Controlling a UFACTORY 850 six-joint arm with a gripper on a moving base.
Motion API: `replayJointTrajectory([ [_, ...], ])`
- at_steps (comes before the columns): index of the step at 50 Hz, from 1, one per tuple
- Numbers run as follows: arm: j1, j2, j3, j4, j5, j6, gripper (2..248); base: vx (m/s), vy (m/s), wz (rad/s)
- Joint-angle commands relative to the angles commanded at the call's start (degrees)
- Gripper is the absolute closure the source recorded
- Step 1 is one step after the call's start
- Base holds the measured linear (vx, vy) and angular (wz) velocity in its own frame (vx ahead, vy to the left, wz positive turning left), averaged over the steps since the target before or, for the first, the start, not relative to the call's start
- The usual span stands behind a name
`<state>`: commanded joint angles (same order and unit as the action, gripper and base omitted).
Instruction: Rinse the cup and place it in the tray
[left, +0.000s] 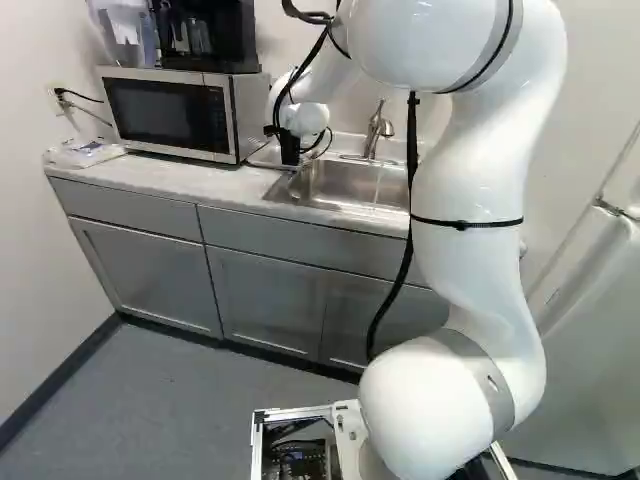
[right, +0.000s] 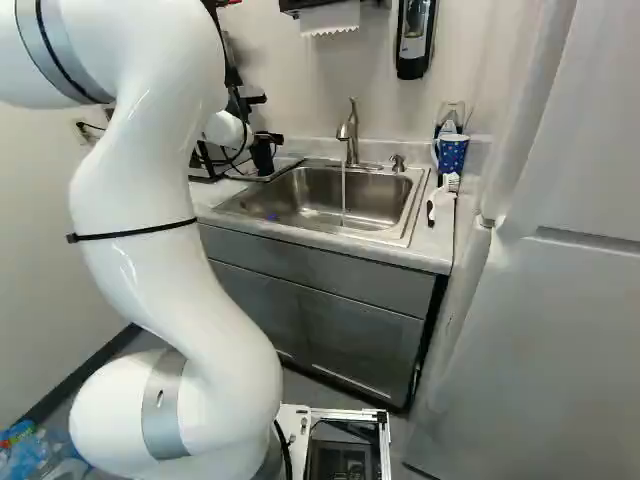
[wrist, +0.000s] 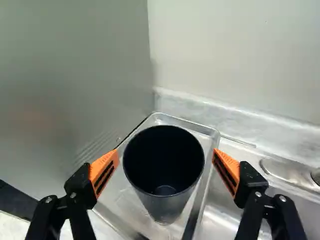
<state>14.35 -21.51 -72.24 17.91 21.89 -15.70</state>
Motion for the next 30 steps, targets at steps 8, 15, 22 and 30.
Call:
replayJointTrajectory([
  [8,0.0,0.59,-0.27,0.0,0.0,0.0,3,0.0,0.0,0.0],
  [15,0.0,1.09,-0.54,0.0,0.0,0.0,3,0.0,0.0,0.0],
  [22,0.0,1.57,-0.83,0.0,0.0,0.0,3,0.0,0.0,0.0],
  [30,0.0,2.1,-1.19,0.0,0.0,0.0,3,0.0,0.0,0.0],
])
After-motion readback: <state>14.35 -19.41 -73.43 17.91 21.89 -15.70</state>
